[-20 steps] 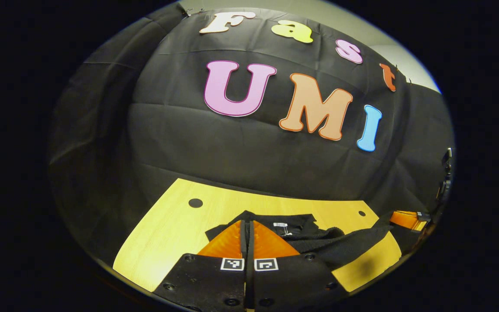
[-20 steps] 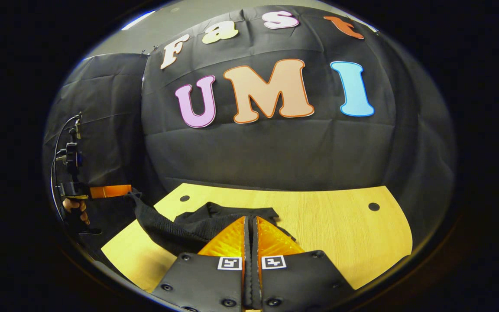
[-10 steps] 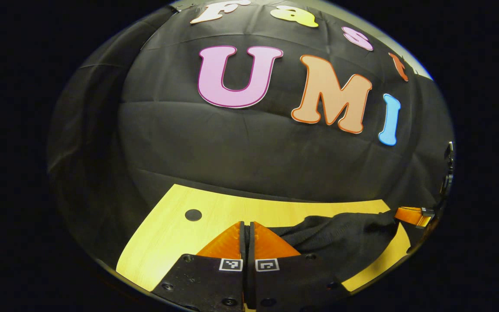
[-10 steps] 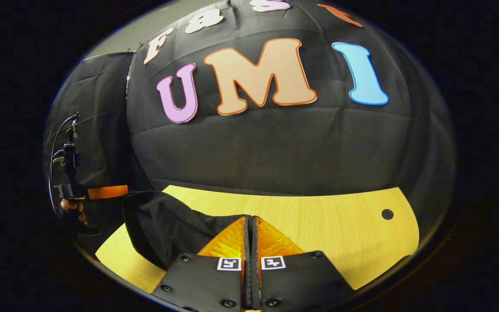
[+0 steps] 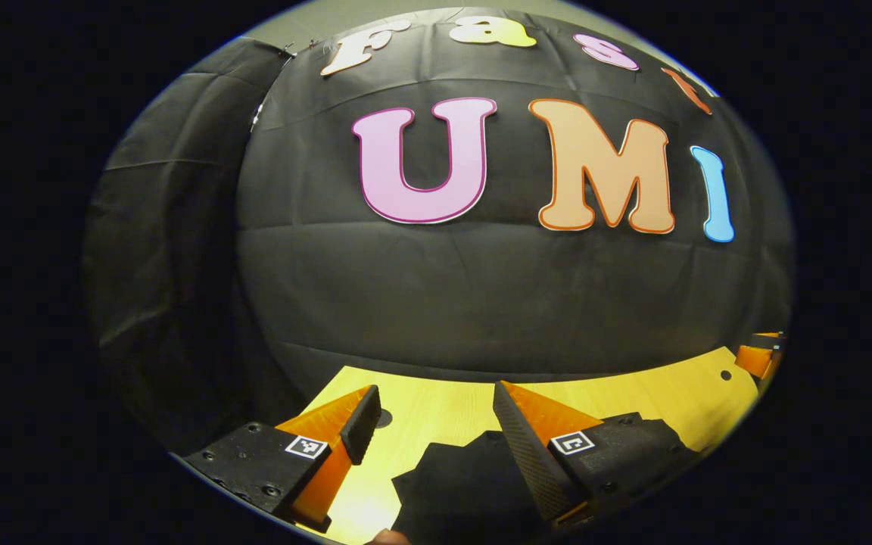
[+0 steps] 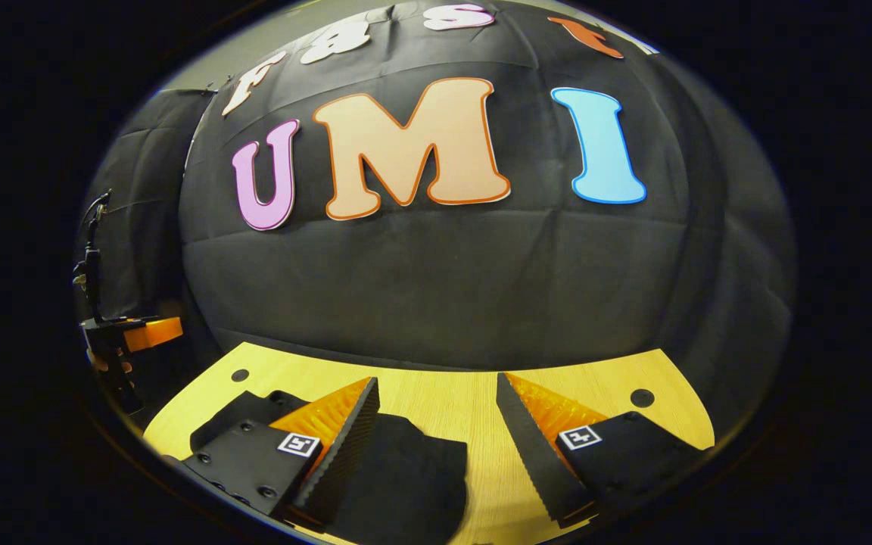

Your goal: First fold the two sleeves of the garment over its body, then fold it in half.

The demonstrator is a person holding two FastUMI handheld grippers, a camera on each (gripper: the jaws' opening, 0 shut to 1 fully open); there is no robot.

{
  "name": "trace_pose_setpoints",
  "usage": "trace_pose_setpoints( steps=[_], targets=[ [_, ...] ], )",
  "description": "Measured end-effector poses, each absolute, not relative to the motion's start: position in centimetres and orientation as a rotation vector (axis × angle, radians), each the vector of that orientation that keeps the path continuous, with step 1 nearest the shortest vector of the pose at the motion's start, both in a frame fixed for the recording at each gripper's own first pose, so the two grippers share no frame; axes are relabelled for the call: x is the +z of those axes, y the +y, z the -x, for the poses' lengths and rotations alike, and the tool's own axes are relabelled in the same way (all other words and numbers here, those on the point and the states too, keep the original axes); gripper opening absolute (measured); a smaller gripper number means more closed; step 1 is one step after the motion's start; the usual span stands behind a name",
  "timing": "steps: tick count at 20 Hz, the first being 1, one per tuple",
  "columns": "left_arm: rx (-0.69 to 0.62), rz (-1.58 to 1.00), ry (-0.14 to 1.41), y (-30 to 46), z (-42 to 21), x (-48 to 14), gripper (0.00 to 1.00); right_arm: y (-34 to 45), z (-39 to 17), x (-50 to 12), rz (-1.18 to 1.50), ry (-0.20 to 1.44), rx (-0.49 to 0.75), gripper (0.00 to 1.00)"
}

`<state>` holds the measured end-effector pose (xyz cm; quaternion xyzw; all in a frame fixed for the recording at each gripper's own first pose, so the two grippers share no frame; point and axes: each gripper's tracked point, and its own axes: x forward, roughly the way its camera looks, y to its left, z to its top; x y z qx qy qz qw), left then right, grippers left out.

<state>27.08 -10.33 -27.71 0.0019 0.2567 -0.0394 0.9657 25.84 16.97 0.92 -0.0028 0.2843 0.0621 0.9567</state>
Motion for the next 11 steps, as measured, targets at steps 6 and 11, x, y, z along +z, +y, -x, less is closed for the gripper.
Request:
trace_pose_setpoints(
  steps=[6, 11],
  targets=[
    [-0.074, 0.015, 0.435, -8.9, -25.1, -21.9, 0.88, 17.2, -22.9, 5.8, 0.044, 0.488, 0.120, 1.00],
    [-0.082, 0.015, 0.322, -7.1, -20.6, -15.1, 0.94, 17.4, -16.6, 10.8, 0.074, 0.395, 0.093, 0.98]
  ],
)
